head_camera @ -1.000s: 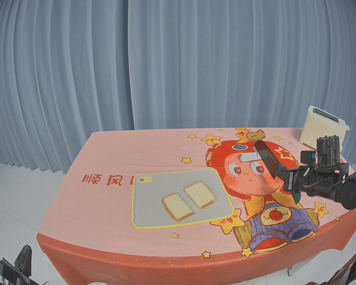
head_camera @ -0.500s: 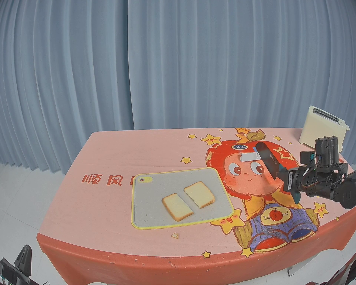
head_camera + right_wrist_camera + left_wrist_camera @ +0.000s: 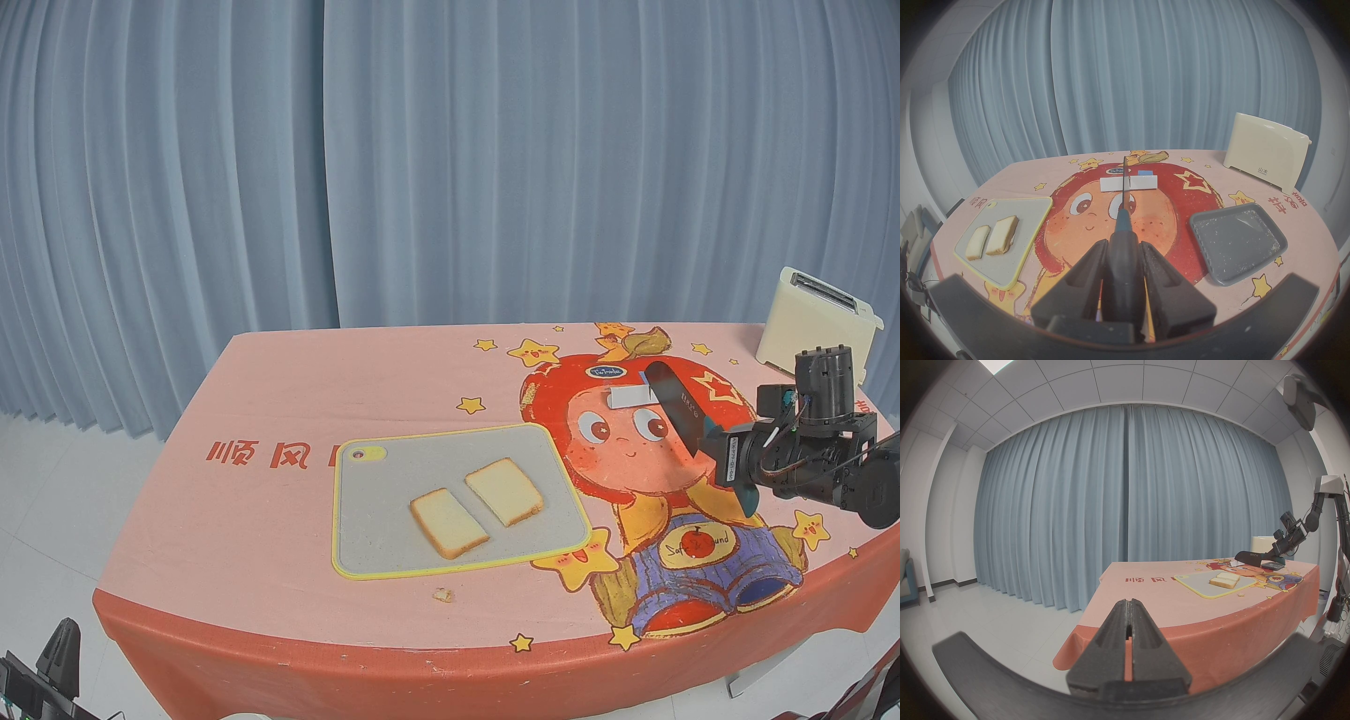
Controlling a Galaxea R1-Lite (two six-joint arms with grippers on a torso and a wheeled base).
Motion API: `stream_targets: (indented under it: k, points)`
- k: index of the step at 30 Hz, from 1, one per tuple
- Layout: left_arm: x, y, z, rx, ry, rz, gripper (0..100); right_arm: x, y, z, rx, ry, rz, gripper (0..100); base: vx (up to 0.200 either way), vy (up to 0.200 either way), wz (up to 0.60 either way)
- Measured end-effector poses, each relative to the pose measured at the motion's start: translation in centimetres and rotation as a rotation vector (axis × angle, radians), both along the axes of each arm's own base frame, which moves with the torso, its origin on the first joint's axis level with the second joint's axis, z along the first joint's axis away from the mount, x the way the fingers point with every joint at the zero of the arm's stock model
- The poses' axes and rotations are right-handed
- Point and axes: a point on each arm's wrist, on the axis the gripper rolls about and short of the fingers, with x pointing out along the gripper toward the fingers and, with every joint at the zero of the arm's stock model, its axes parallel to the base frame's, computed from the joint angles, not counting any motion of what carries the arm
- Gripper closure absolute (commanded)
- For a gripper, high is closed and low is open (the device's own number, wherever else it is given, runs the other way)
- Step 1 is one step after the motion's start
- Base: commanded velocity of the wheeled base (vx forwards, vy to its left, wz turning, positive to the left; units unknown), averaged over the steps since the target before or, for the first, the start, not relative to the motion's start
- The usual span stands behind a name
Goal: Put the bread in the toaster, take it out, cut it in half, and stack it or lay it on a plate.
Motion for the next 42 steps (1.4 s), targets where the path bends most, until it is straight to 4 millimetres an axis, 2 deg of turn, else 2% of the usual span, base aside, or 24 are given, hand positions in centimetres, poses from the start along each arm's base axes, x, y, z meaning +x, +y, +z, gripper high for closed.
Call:
stream_targets:
  k: [42]
  points:
    - [0.0,0.0,0.0,0.0,0.0,0.0,100,1.2,0.2,-1.2,0.003,-0.004,-0.005,100,0.0,0.0,0.0]
